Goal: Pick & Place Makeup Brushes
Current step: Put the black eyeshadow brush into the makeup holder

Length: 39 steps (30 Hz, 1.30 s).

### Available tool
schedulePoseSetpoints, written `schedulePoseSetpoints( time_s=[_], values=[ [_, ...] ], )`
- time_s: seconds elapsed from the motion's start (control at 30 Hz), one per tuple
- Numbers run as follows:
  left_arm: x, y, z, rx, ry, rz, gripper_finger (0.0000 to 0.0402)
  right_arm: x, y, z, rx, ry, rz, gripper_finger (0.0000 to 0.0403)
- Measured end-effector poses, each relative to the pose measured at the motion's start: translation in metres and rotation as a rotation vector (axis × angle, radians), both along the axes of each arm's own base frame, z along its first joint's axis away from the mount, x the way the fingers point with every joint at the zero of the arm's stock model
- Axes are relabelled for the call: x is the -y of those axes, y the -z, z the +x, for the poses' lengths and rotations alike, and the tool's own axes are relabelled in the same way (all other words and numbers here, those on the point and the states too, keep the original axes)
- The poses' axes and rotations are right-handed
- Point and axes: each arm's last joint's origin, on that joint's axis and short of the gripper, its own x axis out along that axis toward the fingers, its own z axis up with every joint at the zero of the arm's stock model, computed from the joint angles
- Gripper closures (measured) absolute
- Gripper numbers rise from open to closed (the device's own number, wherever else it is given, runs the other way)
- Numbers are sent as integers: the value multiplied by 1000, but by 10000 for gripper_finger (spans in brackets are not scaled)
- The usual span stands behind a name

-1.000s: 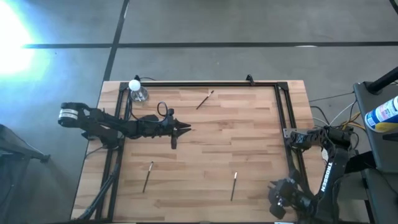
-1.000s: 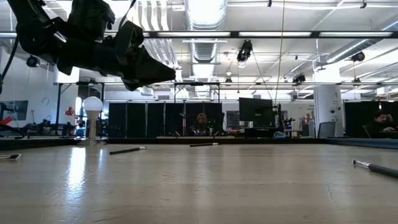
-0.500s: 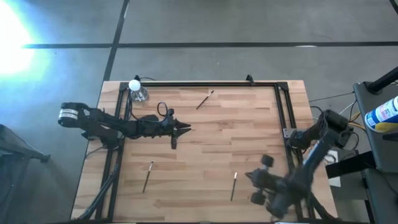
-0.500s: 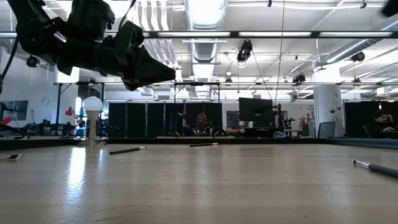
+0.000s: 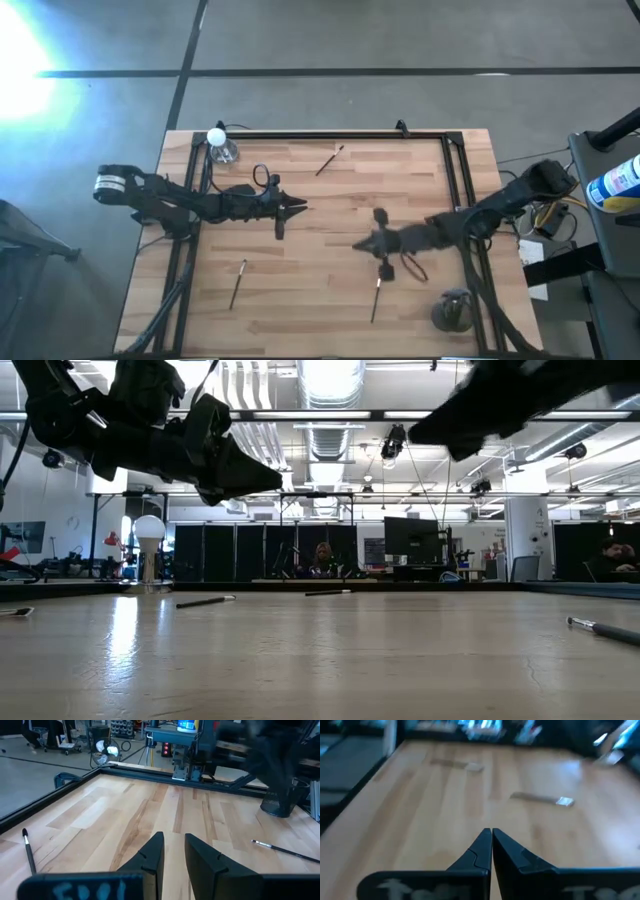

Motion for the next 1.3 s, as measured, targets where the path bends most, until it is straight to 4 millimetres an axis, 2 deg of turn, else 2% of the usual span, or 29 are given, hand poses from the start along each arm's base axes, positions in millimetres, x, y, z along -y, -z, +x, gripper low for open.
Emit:
schedulePoseSetpoints(
  time_s=[0.13, 0.3, 0.57, 0.7, 0.8, 1.0, 1.17, 1.3],
  values=[
    [0, 2, 0, -19, 0, -1, 330, 34, 8, 9, 114, 96, -52, 394],
    [0, 4, -1, -35, -5, -13, 330, 70, 14, 16, 112, 226, -72, 394],
    [-1, 4, -1, -34, -57, -50, 330, 105, 25, 23, 80, 354, -83, 394],
    [-2, 6, -1, -48, -85, -53, 330, 111, 35, 27, 88, 384, -70, 394],
    [-4, 13, -3, -110, -170, -117, 331, 112, 45, 31, 86, 385, -71, 394],
    [-10, 29, -7, -393, -388, -210, 357, 112, 61, 38, 56, 374, -100, 394],
    [-15, 27, -8, -575, -503, -287, 365, 112, 64, 39, 45, 372, -101, 394],
    [-19, 24, -9, -619, -530, -352, 341, 112, 61, 39, 56, 372, -100, 394]
  ],
)
